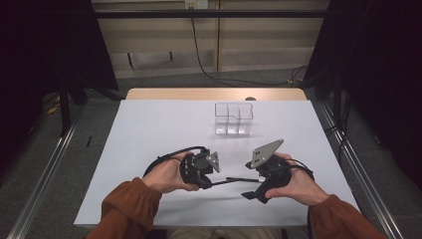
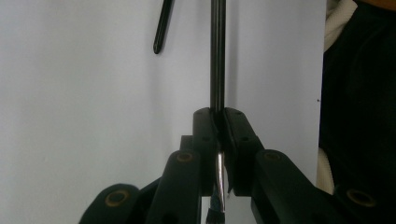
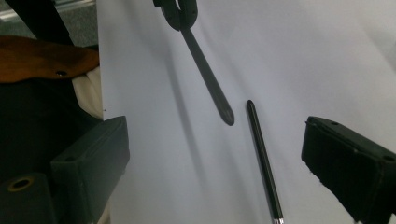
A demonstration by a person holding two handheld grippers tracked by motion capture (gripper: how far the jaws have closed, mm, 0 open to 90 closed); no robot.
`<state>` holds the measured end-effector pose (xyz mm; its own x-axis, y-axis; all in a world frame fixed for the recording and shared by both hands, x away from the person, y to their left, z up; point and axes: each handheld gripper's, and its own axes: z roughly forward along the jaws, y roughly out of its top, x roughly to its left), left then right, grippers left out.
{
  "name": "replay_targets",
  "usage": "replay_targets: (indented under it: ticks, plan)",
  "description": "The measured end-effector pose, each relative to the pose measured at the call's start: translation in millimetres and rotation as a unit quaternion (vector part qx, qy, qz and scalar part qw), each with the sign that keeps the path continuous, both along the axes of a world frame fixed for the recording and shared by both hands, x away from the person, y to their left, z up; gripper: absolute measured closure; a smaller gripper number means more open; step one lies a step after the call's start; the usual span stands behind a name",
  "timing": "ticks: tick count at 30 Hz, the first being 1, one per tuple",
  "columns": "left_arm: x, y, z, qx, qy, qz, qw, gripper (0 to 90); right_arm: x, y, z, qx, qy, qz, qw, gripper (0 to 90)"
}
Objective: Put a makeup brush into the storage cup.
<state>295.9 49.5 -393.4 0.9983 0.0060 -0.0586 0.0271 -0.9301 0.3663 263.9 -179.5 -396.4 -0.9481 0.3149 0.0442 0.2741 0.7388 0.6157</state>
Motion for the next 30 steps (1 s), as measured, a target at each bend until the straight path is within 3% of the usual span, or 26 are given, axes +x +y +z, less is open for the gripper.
replay_targets:
  ticks: [6,11,15,17,24,25,28,30]
  plan:
    - [0.1,-2.0,0.0,0.006,-0.002,-0.003,1.0000,84.2,9.4,6.8,2.2,-0.041,0.020,0.016,0.9988,13.1]
    - [-0.1,-2.9,-0.5,0.011,-0.003,-0.003,0.9999,84.2,15.1,11.4,2.6,-0.075,0.038,0.034,0.9959,20.7]
    - [-0.4,-3.8,-0.3,0.017,-0.005,-0.008,0.9998,84.2,20.2,16.5,2.4,-0.100,0.040,0.033,0.9937,16.6]
    - [0.9,-3.8,-1.3,0.020,-0.001,-0.009,0.9998,84.2,23.1,18.7,2.1,-0.109,0.045,0.041,0.9921,19.4]
    - [0.8,-4.1,-2.0,0.021,0.001,-0.010,0.9997,84.2,25.6,26.5,0.4,-0.138,0.058,0.054,0.9872,11.1]
    - [0.9,-4.5,-2.1,0.023,0.003,-0.012,0.9997,84.2,26.1,27.1,0.4,-0.140,0.057,0.056,0.9870,12.4]
    - [-0.1,-5.1,-2.8,0.019,0.002,-0.009,0.9998,84.2,27.6,28.9,-0.7,-0.142,0.068,0.074,0.9848,29.4]
    - [-0.5,-5.5,-2.2,0.019,0.005,-0.010,0.9998,84.2,28.1,30.4,-2.1,-0.140,0.062,0.082,0.9849,35.5]
